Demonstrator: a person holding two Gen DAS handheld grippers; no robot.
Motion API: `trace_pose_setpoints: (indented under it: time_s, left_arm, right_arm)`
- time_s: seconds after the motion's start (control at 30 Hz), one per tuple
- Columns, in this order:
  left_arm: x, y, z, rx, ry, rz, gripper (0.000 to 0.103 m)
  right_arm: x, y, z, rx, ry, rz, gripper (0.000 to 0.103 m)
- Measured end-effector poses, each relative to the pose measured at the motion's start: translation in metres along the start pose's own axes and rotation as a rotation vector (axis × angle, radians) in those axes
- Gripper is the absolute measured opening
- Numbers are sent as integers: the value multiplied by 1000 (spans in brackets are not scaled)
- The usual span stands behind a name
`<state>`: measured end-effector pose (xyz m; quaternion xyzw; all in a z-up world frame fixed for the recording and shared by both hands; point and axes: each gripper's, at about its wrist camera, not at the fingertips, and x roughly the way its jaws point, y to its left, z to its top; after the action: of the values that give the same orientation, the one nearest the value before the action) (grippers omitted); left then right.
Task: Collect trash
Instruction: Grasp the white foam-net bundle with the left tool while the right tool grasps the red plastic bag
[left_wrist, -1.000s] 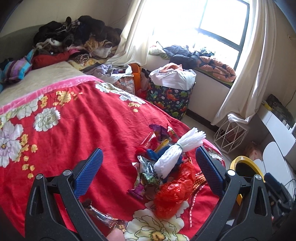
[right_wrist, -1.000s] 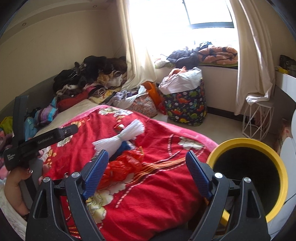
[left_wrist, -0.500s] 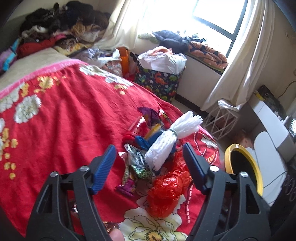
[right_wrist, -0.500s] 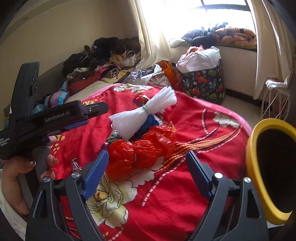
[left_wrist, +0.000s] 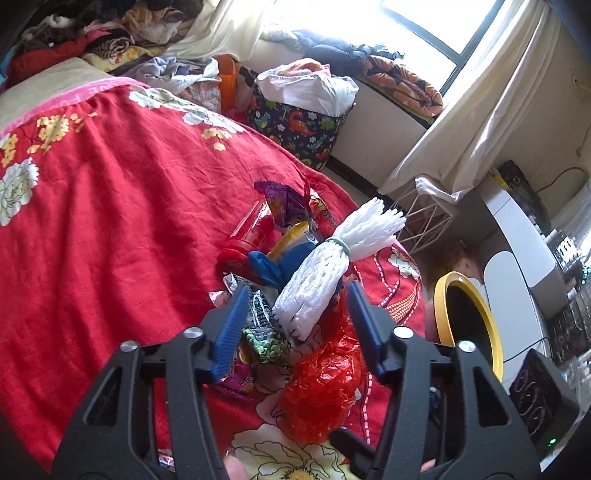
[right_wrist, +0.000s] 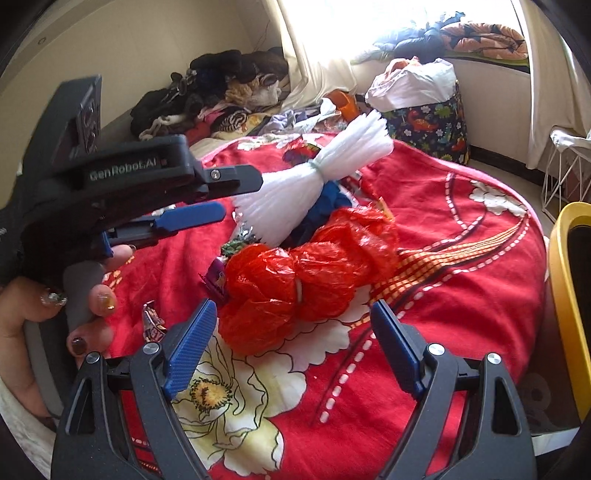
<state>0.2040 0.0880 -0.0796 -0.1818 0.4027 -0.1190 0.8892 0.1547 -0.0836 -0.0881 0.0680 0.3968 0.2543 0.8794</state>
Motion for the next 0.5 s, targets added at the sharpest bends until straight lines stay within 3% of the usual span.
trace_pose_setpoints:
  time_s: [0.07,0.13,0.2,0.23,0.27,0.3,0.5]
  left_arm:
    - [2,0,1,-3,6,-9,40]
    - [4,-1,0,-8,13,-24,30]
    - [6,-3,-2,-7,22,-26,20]
    - [8,-4,-3,-3,25,-22,12]
    - [9,-5,-4,-1,28,-18,9]
    - [10,-6,-5,-2,33,-22,5]
    - [1,-17,-15,9,3,-47,4]
  right_arm:
    - [6,-1,-1,12,13,7,82]
    - [11,-4,-2,33,33,23,71]
    - [16,-8,-3,44,59,49,45]
    - [17,-9,-5,47,71,61,38]
    - [17,-10,-6,49,74,70,22]
    - [15,-11,-8,48,75,72,14]
    - [-10,-20,-9,73,36,79,8]
